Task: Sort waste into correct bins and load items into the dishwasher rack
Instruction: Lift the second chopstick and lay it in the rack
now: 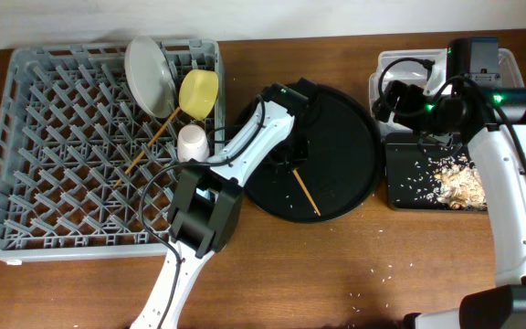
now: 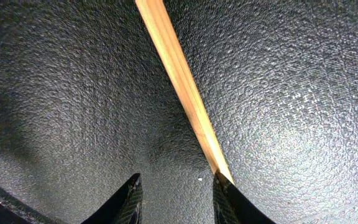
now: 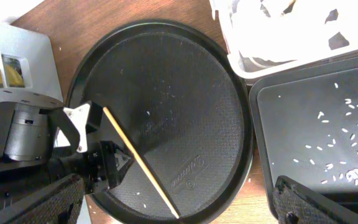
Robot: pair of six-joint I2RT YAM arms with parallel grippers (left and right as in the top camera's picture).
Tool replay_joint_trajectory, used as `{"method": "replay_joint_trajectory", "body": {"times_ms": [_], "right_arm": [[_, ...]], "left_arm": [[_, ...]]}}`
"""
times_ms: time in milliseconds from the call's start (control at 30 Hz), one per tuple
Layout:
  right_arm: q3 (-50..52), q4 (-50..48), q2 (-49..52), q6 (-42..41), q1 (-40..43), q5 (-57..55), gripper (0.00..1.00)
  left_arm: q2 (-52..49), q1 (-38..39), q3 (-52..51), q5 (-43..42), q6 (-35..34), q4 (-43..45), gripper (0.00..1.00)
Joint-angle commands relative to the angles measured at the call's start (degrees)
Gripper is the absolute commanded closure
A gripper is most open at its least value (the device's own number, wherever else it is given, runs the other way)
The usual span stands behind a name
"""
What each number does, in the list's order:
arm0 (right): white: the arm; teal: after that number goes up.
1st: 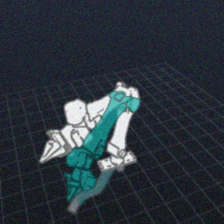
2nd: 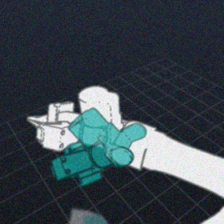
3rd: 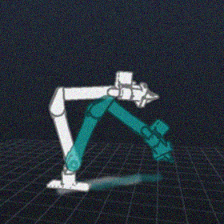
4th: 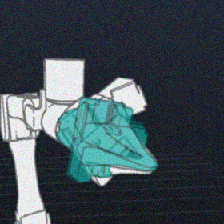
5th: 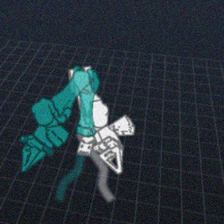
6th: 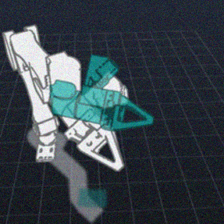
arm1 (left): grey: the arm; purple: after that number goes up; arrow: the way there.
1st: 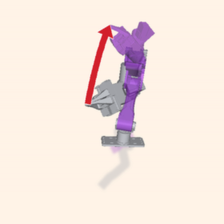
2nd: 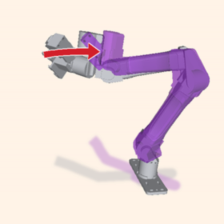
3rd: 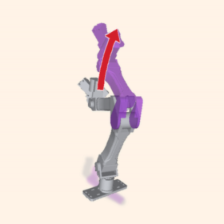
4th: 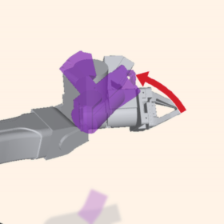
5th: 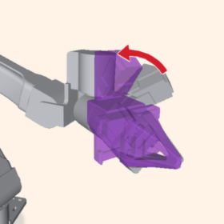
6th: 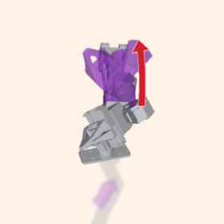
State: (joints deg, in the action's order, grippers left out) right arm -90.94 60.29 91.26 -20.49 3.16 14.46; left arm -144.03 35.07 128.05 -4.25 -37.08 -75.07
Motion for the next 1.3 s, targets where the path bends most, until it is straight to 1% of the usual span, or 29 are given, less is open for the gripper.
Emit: {"method": "replay_joint_trajectory", "body": {"times_ms": [0,33,167,333,433,567,600,800,900,1267], "right_arm": [[-0.3,0.0,0.5,0.7,-0.5,0.1,0.01],[-0.3,-0.1,0.5,0.7,-0.5,0.1,0.02],[-0.3,-0.1,0.5,0.7,-0.5,0.1,0.01],[-0.3,-0.2,0.5,0.7,-0.5,0.3,0.01],[-0.3,0.0,0.5,0.7,-0.5,0.3,0.01],[-0.3,0.0,0.5,0.7,-0.5,0.3,0.01],[-0.3,0.0,0.5,0.7,-0.5,0.3,0.01],[-0.3,0.0,0.5,0.7,-0.5,0.3,0.02],[-0.3,0.0,0.5,0.7,-0.5,0.3,0.02],[-0.3,0.0,0.5,0.7,-0.5,0.3,0.01]], "left_arm": [[-1.0,-0.4,2.2,0.7,0.7,0.6,0.56],[-1.0,-0.4,2.9,0.9,0.7,0.6,0.55],[-1.0,-0.3,7.0,2.2,0.7,-0.3,0.55],[-3.5,-0.2,7.0,2.1,0.7,-1.7,0.55],[-5.9,0.2,7.0,0.7,0.7,-2.2,0.56],[-5.9,0.0,7.0,0.5,0.7,-2.1,0.57],[-5.9,0.0,7.0,0.6,0.7,-2.2,0.59],[-5.9,0.0,7.0,0.6,0.7,-2.5,0.66],[-5.9,0.0,7.0,0.5,0.7,-2.4,0.72],[-5.9,0.0,7.2,0.4,0.7,-2.2,0.88]]}}
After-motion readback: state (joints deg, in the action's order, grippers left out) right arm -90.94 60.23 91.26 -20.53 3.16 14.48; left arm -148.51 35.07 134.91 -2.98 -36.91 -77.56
